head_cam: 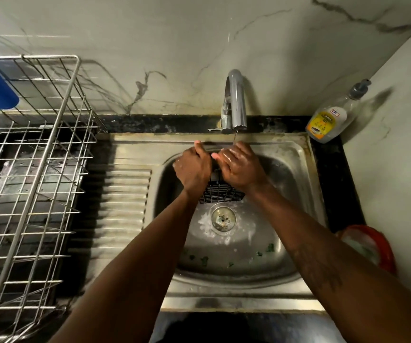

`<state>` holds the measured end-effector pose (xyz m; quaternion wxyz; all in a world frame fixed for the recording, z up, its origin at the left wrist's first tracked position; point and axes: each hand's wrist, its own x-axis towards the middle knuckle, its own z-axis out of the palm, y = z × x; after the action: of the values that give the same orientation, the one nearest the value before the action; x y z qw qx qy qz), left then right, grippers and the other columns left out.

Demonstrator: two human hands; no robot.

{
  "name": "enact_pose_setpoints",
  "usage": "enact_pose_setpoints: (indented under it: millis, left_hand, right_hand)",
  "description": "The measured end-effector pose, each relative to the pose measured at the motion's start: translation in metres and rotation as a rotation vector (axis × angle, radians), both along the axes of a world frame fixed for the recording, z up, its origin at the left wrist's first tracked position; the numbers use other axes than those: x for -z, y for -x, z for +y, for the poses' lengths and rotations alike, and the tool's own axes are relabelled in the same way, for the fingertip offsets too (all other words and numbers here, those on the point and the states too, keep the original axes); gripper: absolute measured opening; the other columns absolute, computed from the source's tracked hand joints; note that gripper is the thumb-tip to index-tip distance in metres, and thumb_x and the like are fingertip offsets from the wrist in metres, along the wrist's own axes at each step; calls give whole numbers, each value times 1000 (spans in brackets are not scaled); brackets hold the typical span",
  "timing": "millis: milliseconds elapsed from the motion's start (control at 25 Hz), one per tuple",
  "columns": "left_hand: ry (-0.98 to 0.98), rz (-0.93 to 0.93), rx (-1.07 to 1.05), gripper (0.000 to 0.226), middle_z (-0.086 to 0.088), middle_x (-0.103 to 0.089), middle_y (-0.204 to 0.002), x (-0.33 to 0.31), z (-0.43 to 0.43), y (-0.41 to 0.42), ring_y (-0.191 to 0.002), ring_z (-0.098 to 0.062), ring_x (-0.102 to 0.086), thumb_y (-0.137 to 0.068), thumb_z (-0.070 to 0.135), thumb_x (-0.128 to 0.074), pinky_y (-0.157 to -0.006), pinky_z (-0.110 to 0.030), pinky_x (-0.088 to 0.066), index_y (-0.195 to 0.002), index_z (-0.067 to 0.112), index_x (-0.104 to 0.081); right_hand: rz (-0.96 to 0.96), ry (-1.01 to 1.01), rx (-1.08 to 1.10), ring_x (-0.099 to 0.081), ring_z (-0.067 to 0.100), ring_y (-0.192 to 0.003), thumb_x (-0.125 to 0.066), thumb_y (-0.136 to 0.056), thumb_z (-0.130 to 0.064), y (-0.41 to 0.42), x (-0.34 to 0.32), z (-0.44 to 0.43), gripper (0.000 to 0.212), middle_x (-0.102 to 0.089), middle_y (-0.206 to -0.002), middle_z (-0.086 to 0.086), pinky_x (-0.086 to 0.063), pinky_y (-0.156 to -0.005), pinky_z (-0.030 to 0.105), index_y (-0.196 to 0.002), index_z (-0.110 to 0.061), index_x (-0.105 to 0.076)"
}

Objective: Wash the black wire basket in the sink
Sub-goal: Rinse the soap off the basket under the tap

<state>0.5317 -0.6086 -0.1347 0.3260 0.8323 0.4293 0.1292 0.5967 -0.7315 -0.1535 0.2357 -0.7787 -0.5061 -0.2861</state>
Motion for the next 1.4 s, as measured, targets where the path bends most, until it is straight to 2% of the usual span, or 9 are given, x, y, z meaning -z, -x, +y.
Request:
enact_pose_setpoints:
  millis: [120,280,480,520,720,840,1000,1240,1400]
  left_hand:
    - [382,-79,-171,58,-17,-72,-100,-3,2,-13,-89,-27,-64,-102,54,-45,-84,-35,-51,-87,5,-71]
    - [630,-194,-236,61,-9,-67,-84,-1,-8,-18,-83,-24,-64,-99,65,-40,-87,-39,-54,-67,15,-57]
    - [667,-296,-94,56,0,-56,-64,-2,-8,-8,-59,-12,-55,-104,53,-41,-57,-27,-47,-64,16,-49]
    - [636,-275,-56,56,0,-55,-63,-2,-7,-7,-57,-11,-53,-103,53,-41,-55,-26,-45,-64,15,-48]
    - [471,-95,90,46,-1,-59,-68,-7,1,-12,-62,-15,-59,-103,47,-49,-53,-20,-44,-68,17,-52]
    - [353,-119,166,50,2,-58,-58,-2,4,-13,-53,-14,-57,-106,37,-47,-46,-11,-41,-62,16,-57]
    - [312,-119,255,54,3,-56,-53,5,1,-11,-46,-9,-51,-106,34,-46,-55,-22,-43,-55,19,-56]
    - [546,-203,50,60,-8,-74,-90,18,-11,-5,-82,-21,-70,-102,58,-32,-79,-36,-58,-90,13,-71]
    - [22,-318,371,46,-5,-62,-101,13,-35,-1,-88,-13,-53,-107,38,-23,-83,-27,-45,-107,13,-60]
  right_hand:
    - [136,48,-46,-61,28,-75,-58,-101,-21,12,0,-14,28,-70,-80,9,-48,-74,41,-80,-8,-71]
    - [479,554,352,-58,21,-62,-33,-104,-37,31,-43,13,47,-60,-64,4,-50,-76,36,-69,-18,-59]
    - [1705,343,467,-61,18,-78,-39,-106,-36,19,-89,45,34,-64,-89,6,-46,-61,30,-88,-15,-59]
    - [1763,359,451,-60,17,-78,-40,-106,-32,19,-93,40,30,-64,-91,7,-43,-59,29,-88,-15,-58]
    - [868,340,292,-51,11,-46,-54,-101,-31,24,-55,2,42,-61,-58,1,-47,-54,29,-62,-17,-60]
    - [475,153,237,-46,10,-57,-58,-99,-23,25,-35,-12,29,-64,-69,6,-50,-61,28,-74,-11,-67]
    - [448,366,309,-58,24,-104,-37,-95,-32,16,-31,7,33,-62,-113,8,-46,-92,40,-116,-17,-58]
    - [515,489,531,-65,28,-75,-27,-105,-47,6,-35,26,58,-68,-79,9,-40,-67,35,-80,-16,-69]
    - [663,208,669,-68,36,-80,-31,-109,-41,-2,-39,23,59,-72,-85,18,-48,-69,37,-82,-7,-71]
